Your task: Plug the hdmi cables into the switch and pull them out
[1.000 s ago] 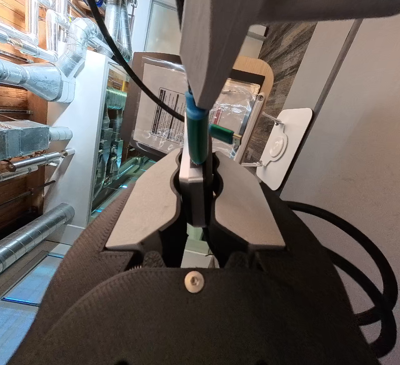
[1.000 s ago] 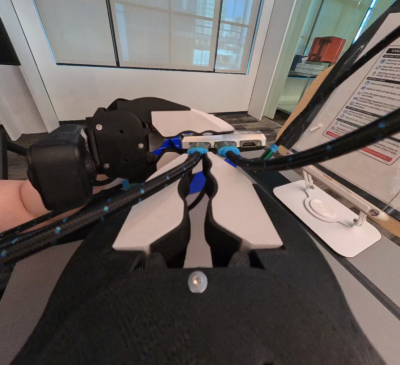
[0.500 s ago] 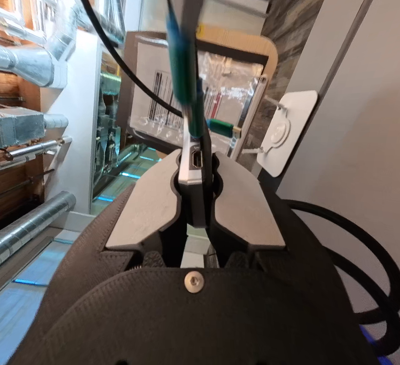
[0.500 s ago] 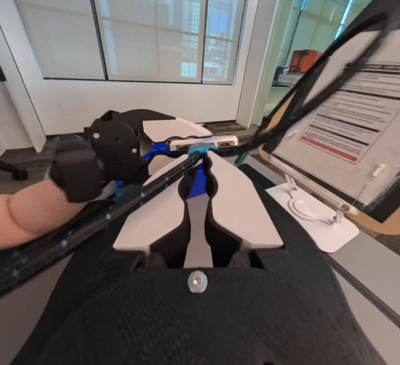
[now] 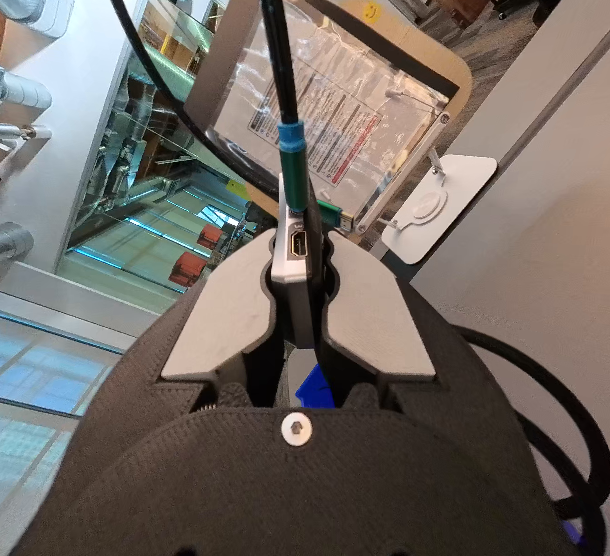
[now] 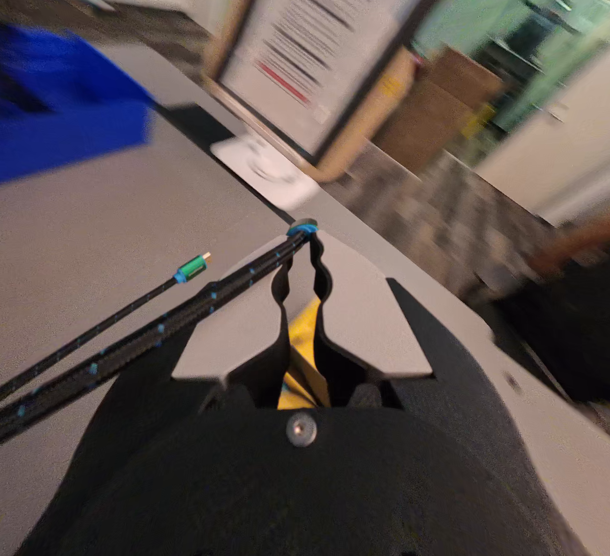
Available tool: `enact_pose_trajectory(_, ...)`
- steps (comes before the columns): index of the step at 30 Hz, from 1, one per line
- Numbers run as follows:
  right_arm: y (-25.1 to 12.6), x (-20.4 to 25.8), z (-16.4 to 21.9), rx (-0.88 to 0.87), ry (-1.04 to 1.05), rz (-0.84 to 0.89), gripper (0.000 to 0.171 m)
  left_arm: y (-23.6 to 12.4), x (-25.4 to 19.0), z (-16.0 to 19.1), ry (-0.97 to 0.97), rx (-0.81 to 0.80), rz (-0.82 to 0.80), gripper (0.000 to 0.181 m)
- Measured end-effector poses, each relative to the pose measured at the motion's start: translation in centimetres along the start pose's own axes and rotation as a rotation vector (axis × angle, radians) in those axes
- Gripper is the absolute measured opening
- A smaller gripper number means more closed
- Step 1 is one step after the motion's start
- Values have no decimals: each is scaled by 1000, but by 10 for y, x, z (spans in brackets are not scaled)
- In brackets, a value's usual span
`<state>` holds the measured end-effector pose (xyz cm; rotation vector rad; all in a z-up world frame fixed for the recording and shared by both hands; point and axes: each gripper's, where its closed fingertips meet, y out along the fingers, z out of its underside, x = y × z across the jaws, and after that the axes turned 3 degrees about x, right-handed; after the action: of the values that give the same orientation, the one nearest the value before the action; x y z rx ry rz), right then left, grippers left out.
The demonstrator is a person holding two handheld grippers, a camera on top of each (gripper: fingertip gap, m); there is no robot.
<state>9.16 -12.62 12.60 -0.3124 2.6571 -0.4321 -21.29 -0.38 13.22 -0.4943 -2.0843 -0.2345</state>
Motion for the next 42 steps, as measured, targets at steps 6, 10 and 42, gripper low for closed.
enact_pose_trajectory(6, -67, -106, 97, 303, 195, 438, 12, -3, -5, -3, 6, -5, 35, 22)
enact_pose_trajectory(10, -81, -115, 148, 466, 264, 428, 11, -1, -18, -9, 35, -12, 65, 22)
enact_pose_trajectory(42, -38, -51, 248, 941, 610, -23, 10, 1, -42, -22, 83, -76, 142, 22)
